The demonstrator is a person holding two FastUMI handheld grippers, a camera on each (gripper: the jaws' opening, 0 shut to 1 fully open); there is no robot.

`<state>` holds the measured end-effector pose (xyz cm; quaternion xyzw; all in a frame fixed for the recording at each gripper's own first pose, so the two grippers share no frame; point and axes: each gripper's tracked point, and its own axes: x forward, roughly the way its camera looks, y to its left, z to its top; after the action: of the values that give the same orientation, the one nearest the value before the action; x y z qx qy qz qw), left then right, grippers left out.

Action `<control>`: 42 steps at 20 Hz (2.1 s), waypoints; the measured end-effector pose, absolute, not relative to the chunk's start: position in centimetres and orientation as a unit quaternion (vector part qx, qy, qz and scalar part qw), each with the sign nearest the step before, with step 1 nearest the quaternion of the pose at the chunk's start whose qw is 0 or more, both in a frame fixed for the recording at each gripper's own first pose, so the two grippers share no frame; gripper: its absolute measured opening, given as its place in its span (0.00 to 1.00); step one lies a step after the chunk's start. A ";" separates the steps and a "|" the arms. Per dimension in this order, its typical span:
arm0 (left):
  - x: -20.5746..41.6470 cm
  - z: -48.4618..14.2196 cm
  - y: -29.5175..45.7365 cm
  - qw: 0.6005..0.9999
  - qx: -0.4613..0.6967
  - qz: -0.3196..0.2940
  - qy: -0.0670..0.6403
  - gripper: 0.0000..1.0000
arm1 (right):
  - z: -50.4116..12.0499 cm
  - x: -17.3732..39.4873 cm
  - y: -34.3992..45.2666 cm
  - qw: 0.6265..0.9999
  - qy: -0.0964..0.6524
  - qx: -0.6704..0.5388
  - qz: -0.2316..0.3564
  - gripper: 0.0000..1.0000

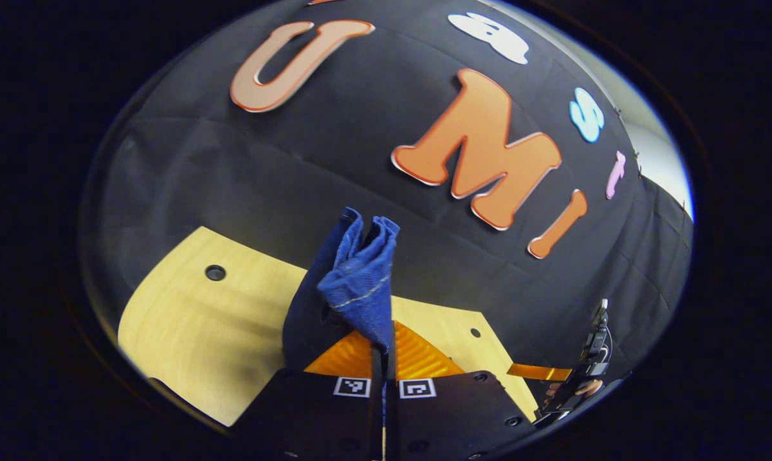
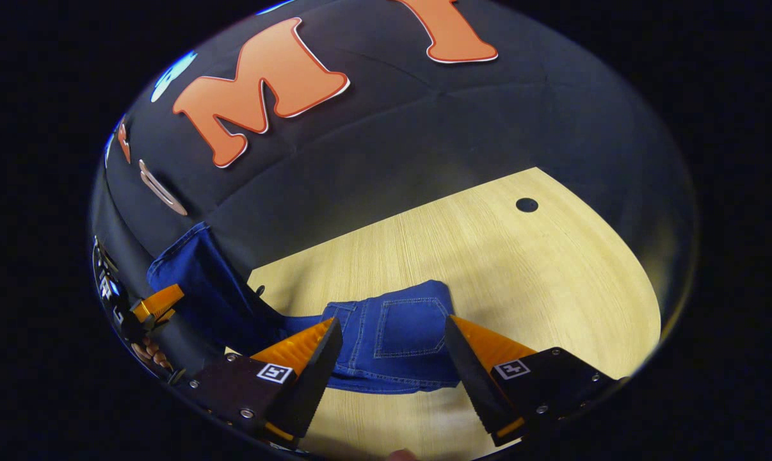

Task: Grasp the waist and the cuffs of the jeans and fold them to make the two legs overlap; first hold the waist and fold one-third of the jeans toward the cuffs, then hold the cuffs and fold the remaining one-third in the same direction to finish folding.

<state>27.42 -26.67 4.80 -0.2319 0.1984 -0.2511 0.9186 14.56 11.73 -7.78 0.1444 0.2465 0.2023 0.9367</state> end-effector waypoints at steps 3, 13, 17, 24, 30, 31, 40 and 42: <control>27.0 4.3 -30.9 0.913 -0.219 -0.273 0.211 0.02 | -7.5 14.7 11.0 0.940 0.242 0.133 0.202 0.98; 23.8 -0.3 -43.1 0.892 -0.127 -0.326 0.288 0.02 | -8.0 15.1 8.0 0.946 0.236 0.101 0.200 0.98; 20.6 -1.2 -47.5 0.875 -0.096 -0.370 0.297 0.10 | -7.8 16.0 7.3 0.946 0.231 0.108 0.198 0.98; 20.6 0.3 -46.4 0.889 -0.080 -0.367 0.260 0.60 | -5.9 16.2 6.0 0.958 0.189 0.096 0.194 0.98; 24.1 4.6 -40.7 0.950 -0.045 -0.273 0.147 0.92 | -0.3 14.4 7.1 0.976 0.076 0.039 0.203 0.98; 24.4 5.5 -40.0 0.957 -0.039 -0.258 0.130 0.92 | 0.6 13.5 8.0 0.974 0.061 0.032 0.217 0.98; 21.0 13.7 -33.2 0.984 -0.051 -0.169 -0.009 0.92 | 10.2 8.5 10.9 0.967 -0.147 -0.043 0.205 0.97; 20.1 14.1 -32.0 0.986 -0.052 -0.155 -0.018 0.92 | 11.5 7.3 10.0 0.965 -0.178 -0.070 0.181 0.97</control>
<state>20.14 -32.04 14.12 -0.0525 -0.0175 -0.1547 0.9864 7.28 9.96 11.46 -0.0700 -0.1785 0.1813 0.9645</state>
